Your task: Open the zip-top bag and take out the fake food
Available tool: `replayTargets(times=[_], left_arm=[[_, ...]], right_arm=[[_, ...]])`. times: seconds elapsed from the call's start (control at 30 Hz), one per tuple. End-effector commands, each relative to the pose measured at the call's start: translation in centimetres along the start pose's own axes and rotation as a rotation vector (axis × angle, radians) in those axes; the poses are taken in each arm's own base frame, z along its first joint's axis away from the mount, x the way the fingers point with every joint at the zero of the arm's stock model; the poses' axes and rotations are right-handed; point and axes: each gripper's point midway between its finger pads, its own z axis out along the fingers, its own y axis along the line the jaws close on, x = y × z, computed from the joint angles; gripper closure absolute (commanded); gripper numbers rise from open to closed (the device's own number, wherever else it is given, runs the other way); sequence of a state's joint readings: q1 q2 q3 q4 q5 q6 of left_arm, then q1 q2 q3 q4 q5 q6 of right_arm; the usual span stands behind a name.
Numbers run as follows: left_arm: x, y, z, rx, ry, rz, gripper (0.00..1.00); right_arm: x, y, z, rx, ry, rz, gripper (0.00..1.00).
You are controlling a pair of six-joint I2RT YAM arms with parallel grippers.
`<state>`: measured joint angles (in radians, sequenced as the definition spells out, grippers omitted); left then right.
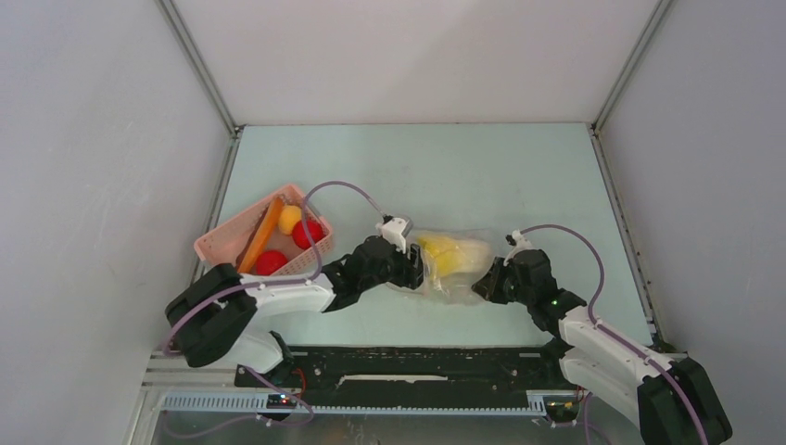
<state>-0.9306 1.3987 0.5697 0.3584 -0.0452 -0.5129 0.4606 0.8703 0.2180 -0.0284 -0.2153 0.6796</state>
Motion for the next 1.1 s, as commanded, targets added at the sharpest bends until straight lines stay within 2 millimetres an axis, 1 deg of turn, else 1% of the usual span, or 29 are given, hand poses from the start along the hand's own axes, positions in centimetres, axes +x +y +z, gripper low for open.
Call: replayTargets(times=[0.0, 0.1, 0.13, 0.2, 0.27, 0.33, 0.37, 0.47, 0.63, 0.77, 0.87, 0.93, 1.07], left_arm=[[-2.8, -2.4, 1.4, 0.077, -0.072, 0.056, 0.38], [-3.1, -3.1, 2.1, 0.098, -0.076, 0.058, 0.40], [-3.0, -3.1, 2.5, 0.094, -0.066, 0.062, 0.43], [-2.5, -3.9, 2.7, 0.128, -0.034, 0.072, 0.57], [-2.4, -4.1, 2.5, 0.138, -0.023, 0.071, 0.69], [-2.5, -3.9, 1.8, 0.134, -0.032, 0.067, 0.79], [-2.5, -3.7, 1.3, 0.125, -0.036, 0.067, 0.83], [-2.8, -3.2, -0.4, 0.099, -0.042, 0.076, 0.99], [-3.5, -2.5, -3.1, 0.049, -0.041, 0.085, 1.00], [-4.3, -2.9, -5.5, 0.054, -0.039, 0.084, 1.00], [-4.2, -2.8, -7.2, 0.041, -0.008, 0.076, 1.00], [-4.1, -3.1, -8.3, 0.053, 0.013, 0.066, 1.00], [-3.1, -5.0, -10.5, 0.151, 0.082, 0.030, 1.00]], right_arm=[[-2.0, 2.4, -0.1, -0.078, -0.048, -0.034, 0.93], [-2.1, 2.5, -0.1, -0.084, -0.047, -0.036, 0.93], [-2.1, 2.5, -0.1, -0.085, -0.046, -0.035, 0.93], [-2.1, 2.6, -0.1, -0.087, -0.045, -0.035, 0.94], [-2.3, 2.5, -0.2, -0.079, -0.054, -0.031, 0.94], [-2.7, 2.1, -0.4, -0.060, -0.075, -0.026, 0.95], [-2.5, 1.7, -0.5, -0.038, -0.074, -0.019, 0.97], [-3.2, 1.0, -0.9, -0.007, -0.108, -0.004, 1.00], [-4.1, 0.2, -1.4, 0.021, -0.148, 0.021, 1.00], [-4.5, -0.6, -1.6, 0.052, -0.168, 0.037, 1.00], [-4.9, -1.2, -1.8, 0.076, -0.187, 0.048, 1.00], [-5.2, -1.6, -1.9, 0.093, -0.201, 0.057, 1.00], [-5.5, -2.2, -2.1, 0.117, -0.224, 0.072, 1.00]])
